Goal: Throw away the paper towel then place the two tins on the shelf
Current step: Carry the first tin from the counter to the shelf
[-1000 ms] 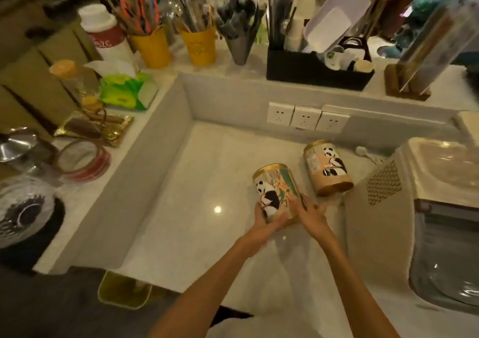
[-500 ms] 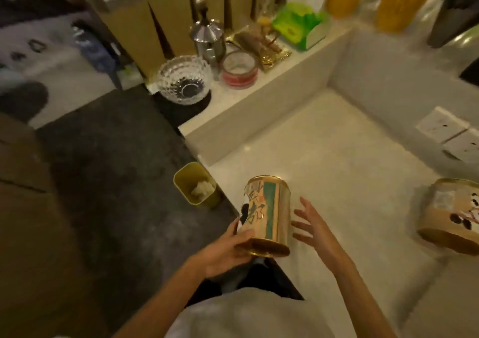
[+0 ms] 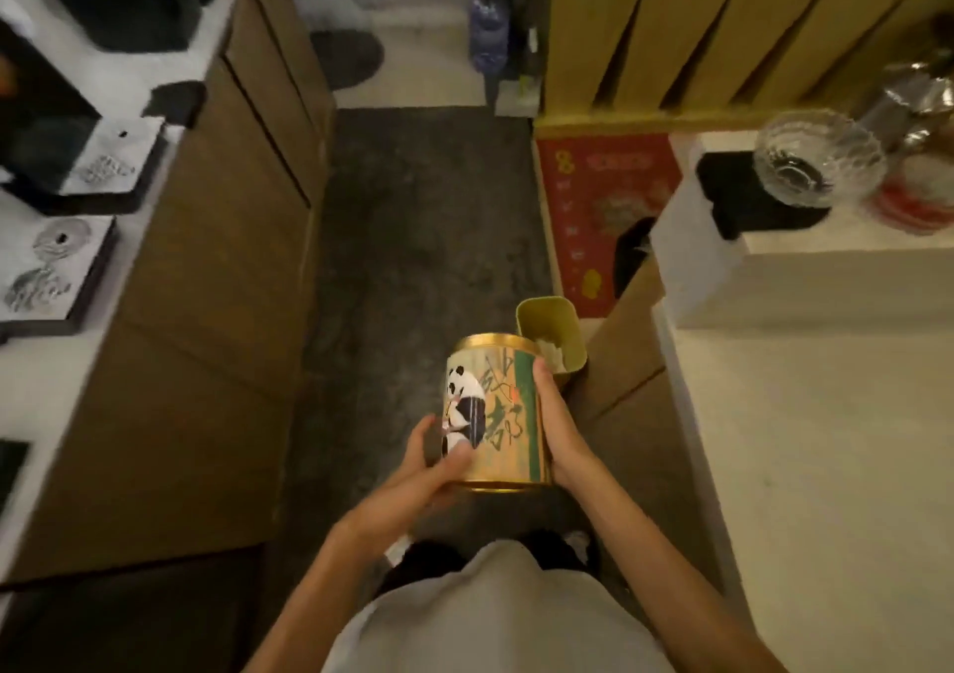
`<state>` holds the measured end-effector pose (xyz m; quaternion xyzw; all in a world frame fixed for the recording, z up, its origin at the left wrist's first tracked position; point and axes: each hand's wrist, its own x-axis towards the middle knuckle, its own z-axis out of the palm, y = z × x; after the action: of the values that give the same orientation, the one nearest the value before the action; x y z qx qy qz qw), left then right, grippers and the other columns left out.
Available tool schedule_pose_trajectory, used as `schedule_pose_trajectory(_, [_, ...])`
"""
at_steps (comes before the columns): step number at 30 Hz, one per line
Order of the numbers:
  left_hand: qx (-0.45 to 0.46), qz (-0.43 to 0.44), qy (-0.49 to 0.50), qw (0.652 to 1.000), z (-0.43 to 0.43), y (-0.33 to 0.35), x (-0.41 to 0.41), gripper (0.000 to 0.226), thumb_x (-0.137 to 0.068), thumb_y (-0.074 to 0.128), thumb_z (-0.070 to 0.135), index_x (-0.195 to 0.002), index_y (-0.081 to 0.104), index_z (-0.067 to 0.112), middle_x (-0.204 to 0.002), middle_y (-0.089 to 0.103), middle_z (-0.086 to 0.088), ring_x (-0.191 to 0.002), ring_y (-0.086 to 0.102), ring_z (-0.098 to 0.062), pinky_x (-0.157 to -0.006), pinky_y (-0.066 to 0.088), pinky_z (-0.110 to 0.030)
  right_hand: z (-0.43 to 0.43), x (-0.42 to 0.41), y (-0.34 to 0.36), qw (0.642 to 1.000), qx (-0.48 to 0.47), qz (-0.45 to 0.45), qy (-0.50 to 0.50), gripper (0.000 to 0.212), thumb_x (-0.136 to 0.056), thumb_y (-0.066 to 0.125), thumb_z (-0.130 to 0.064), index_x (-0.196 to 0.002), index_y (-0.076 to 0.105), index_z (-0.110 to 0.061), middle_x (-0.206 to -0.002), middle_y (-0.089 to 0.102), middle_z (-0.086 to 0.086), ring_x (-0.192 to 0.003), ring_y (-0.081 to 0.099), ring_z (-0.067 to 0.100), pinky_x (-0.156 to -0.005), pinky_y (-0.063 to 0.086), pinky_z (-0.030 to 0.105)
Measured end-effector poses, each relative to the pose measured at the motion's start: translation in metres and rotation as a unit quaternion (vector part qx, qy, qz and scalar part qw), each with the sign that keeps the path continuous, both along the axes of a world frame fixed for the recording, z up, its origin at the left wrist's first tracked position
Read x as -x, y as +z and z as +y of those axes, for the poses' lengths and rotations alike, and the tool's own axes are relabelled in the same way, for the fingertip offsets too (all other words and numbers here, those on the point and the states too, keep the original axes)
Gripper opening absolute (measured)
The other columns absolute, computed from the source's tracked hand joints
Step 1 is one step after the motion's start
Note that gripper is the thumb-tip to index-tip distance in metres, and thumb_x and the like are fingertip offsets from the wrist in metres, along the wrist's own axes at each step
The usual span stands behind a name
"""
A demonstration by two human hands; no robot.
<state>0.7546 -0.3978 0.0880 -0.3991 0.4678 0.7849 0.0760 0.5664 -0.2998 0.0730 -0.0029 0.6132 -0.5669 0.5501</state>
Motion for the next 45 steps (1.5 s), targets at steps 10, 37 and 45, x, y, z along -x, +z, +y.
schedule_pose_trajectory(10, [0.270, 0.150, 0.264, 0.914, -0.196, 0.143, -0.180, 0.076, -0.077, 0.079, 0.052, -0.138, 0.034, 0.055, -0.136, 0.063, 0.007, -0.119, 0.066, -0.019, -0.086, 0.060, -0.027, -0.310, -0.172, 0.167, 0.918, 0.296, 0.079, 0.251, 0.068, -0.090, 0.032, -0.074, -0.119, 0.072, -0.028, -0.125, 0.071, 0.010, -0.117, 0.067, 0.026, -0.089, 0.059, 0.037])
schedule_pose_trajectory(37, [0.727, -0.225, 0.520, 0.389, -0.529, 0.492, -0.462, 0.107, -0.060, 0.072, 0.079, -0.141, 0.006, 0.054, -0.155, 0.035, 0.008, -0.125, 0.036, -0.002, -0.103, 0.028, -0.027, -0.734, -0.521, 0.638, 0.378, 0.723, 0.407, 0.411, 0.083, -0.081, 0.041, -0.080, -0.093, 0.059, 0.000, -0.084, 0.064, 0.010, -0.073, 0.064, 0.033, -0.067, 0.055, 0.037])
schedule_pose_trajectory(45, [0.632, -0.272, 0.546, 0.478, -0.615, 0.498, -0.557, 0.124, -0.059, 0.075, 0.078, -0.151, -0.002, 0.046, -0.163, 0.018, 0.007, -0.147, 0.027, -0.024, -0.117, 0.026, -0.043, -0.842, -0.634, 0.617, 0.402, 0.707, 0.398, 0.425, 0.075, -0.067, 0.071, -0.071, -0.124, 0.053, -0.025, -0.111, 0.058, -0.001, -0.092, 0.060, 0.009, -0.067, 0.049, 0.021])
